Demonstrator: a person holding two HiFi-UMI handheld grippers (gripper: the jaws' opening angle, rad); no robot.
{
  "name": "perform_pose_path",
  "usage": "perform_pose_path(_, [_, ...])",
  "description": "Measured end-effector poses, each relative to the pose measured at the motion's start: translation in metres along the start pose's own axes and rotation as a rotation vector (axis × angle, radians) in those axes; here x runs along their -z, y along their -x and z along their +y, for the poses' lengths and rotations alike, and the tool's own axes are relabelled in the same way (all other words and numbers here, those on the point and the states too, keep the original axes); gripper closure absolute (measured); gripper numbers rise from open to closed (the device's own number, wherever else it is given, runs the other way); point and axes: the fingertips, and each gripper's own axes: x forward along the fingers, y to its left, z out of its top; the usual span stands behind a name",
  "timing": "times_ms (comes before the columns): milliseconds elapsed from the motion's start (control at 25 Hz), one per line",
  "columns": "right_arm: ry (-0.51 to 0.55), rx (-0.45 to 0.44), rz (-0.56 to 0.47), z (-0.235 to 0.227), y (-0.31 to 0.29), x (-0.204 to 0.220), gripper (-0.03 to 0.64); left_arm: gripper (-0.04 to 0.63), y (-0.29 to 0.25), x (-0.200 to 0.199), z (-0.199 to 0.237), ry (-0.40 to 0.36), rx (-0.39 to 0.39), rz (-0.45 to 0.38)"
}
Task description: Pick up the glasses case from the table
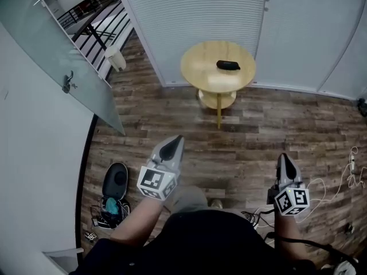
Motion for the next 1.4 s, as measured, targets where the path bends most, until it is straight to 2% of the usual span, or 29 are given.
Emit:
perform_pose_path(120, [-0.002,0.006,0.000,-0.007,-0.017,-0.002,0.609,0.592,-0.017,0.000,0.002,-0.004,0.016,0.013])
perform_pose_path(280, [0.002,0.034,-0.002,-0.020,-0.050,-0.007,0.609,0.592,-0.056,-0.001,0.025,-0.006,0.006,0.015])
perform_pose_path(680, [0.038,0.145,-0.012,-0.069,-0.177,-0.039,0.609,0.592,-0.215,0.000,0.098,0.040,0.094,-0.003])
perform_pose_path(800, [0.035,0.170,-0.016,-0.079,-0.224,-0.049,0.609,0.592,-0.262,-0.008,0.123,0.029,0.131,-0.012])
perform_pose_path(1040, [0.042,0.166,-0.041,-0.081,-0.324,-0.063,0.609,0.592,-0.345,-0.024,0.191,0.014,0.159,-0.025])
perform_pose_path(1160, [0.044,0.160,-0.030,-0.085,-0.365,-0.064,0.609,0.592,-0.381,-0.018,0.215,0.027,0.163,-0.016])
perform_pose_path(1280, [0.047,0.143,-0.016,-0.090,-0.394,-0.070,0.609,0.592,-0.413,-0.013,0.225,0.053,0.169,0.012])
perform_pose_path(1400, [0.074,0.107,-0.007,-0.098,-0.425,-0.077,0.609,0.592,-0.442,-0.019,0.227,0.045,0.196,0.009])
